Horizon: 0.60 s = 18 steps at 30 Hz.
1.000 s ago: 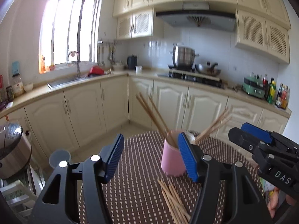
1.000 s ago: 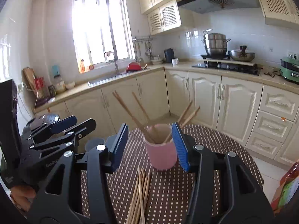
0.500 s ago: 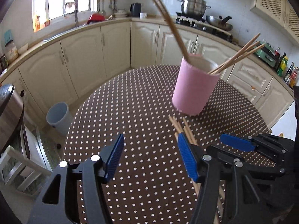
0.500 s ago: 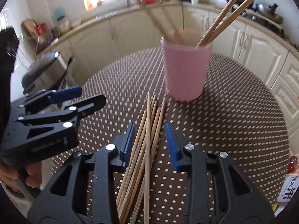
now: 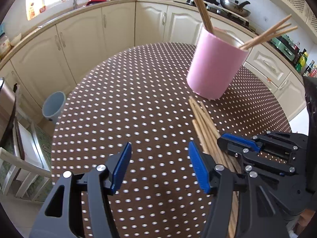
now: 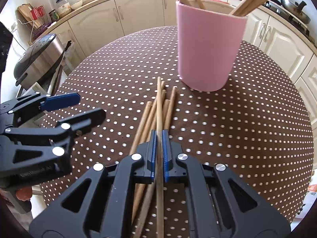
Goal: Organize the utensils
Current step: 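Lower both tools to the chopstick pile and close each on a chopstick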
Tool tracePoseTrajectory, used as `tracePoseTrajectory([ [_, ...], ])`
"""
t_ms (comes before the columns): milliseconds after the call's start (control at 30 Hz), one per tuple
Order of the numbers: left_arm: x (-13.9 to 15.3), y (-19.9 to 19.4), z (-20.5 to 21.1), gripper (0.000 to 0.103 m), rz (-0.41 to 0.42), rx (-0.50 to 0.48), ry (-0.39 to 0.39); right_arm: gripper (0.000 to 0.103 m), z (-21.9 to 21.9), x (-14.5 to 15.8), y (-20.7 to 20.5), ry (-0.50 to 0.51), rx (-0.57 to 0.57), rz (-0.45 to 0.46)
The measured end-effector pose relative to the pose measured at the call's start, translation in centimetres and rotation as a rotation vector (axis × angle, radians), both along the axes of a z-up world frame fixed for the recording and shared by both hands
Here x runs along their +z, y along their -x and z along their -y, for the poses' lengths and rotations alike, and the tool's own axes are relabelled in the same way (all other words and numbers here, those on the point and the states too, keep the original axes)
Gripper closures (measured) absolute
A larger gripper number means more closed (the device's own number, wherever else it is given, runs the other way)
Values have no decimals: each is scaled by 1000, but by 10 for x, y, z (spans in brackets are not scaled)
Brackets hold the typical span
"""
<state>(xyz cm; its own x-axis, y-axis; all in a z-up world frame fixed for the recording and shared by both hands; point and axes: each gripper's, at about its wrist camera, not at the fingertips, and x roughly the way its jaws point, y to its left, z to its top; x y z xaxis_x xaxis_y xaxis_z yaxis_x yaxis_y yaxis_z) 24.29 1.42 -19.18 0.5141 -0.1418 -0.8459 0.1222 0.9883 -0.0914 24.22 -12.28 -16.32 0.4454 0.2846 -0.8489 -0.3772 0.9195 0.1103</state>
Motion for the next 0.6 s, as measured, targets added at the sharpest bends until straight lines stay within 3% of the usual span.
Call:
tracePoseTrajectory([
  [233,-16,-11,30,43,-74,-32,-8,96,40,4,6,-68,-39,-14],
  [400,-17,-18,42,43,-91,-22,-58,96,63,7,10,-100,-56,-23],
  [600,-17,-31,51,43,-131,-13,-65,96,70,7,8,-114,-59,-31],
])
